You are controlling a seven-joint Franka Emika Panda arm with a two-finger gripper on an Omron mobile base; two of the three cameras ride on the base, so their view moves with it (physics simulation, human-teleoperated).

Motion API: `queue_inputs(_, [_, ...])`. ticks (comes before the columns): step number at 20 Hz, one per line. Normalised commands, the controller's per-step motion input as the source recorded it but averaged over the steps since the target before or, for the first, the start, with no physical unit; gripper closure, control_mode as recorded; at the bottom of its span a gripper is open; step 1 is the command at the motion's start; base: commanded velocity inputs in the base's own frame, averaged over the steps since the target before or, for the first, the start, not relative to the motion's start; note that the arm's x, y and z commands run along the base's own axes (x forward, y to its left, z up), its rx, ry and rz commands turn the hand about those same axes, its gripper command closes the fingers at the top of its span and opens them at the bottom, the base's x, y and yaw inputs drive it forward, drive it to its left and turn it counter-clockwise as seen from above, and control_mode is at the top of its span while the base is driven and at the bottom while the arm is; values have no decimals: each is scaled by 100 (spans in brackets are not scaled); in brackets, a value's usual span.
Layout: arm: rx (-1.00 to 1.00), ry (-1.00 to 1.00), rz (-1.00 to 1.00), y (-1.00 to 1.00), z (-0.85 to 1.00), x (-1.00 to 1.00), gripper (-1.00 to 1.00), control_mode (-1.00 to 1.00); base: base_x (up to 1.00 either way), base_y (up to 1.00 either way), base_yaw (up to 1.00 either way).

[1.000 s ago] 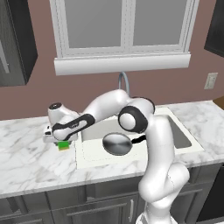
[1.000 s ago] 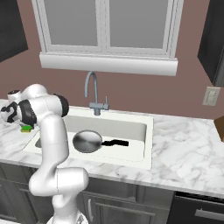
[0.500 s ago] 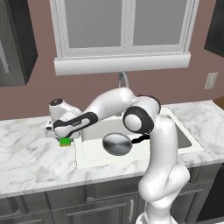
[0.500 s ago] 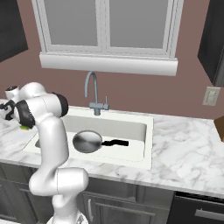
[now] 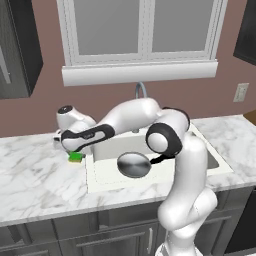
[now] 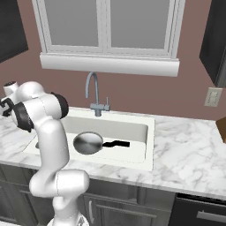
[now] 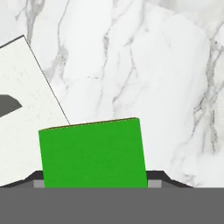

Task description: Pick the pan and sponge and place them into the sink. Then turn on the water.

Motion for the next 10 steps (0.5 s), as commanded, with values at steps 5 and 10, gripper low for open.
queue_inputs(5, [-2,0,-18,-11,18,0,100,-100,0,0,0])
queue_inputs(10, [-3,0,-18,-12,13,0,100,-100,0,0,0])
